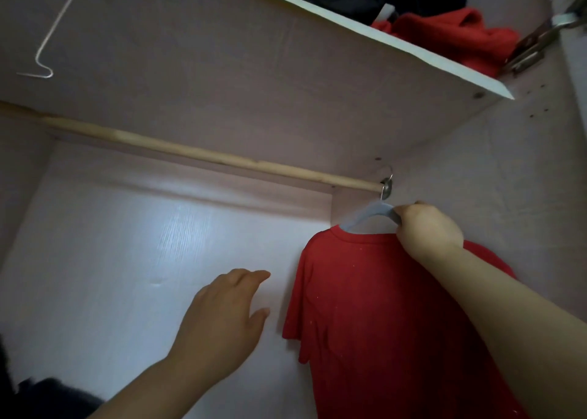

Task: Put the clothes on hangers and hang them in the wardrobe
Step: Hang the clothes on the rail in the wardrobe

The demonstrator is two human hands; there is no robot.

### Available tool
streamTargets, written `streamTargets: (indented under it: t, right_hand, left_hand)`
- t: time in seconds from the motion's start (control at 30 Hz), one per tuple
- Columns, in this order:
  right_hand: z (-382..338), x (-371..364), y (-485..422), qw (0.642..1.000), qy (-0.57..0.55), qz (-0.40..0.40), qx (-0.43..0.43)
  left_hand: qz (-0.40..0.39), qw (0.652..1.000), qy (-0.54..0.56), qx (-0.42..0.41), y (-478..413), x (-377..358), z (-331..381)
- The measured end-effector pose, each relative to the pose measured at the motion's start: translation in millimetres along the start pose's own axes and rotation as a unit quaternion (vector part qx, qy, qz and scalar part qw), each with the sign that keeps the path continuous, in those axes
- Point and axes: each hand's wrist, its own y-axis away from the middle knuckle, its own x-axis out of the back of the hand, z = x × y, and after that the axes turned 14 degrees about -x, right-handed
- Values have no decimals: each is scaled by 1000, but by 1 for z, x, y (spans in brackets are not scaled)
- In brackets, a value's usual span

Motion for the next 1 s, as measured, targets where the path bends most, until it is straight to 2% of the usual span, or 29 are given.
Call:
streamTargets:
  t: [0.2,0.4,0.57,0.8,1.0]
  right_hand:
    - [0,-28,5,1000,5,-1,13]
    - [-4,-26,-7,1000,1,3,6]
    - [-13,-30,-12,998,28,-61,-15]
    - [-9,-36,0,995,74,-64,-21]
    - [-6,-41,39,992,117,-1,50]
  left_hand:
    - [-7,1000,-12,5,7,-7,-5]
    - [-18,1000,-18,9,8,-5,-2]
    - [-23,999,-26,6,10,-2,-1]
    - [-29,999,-23,24,25,10,-3]
    - [-50,998,-18,40,41,22,-1]
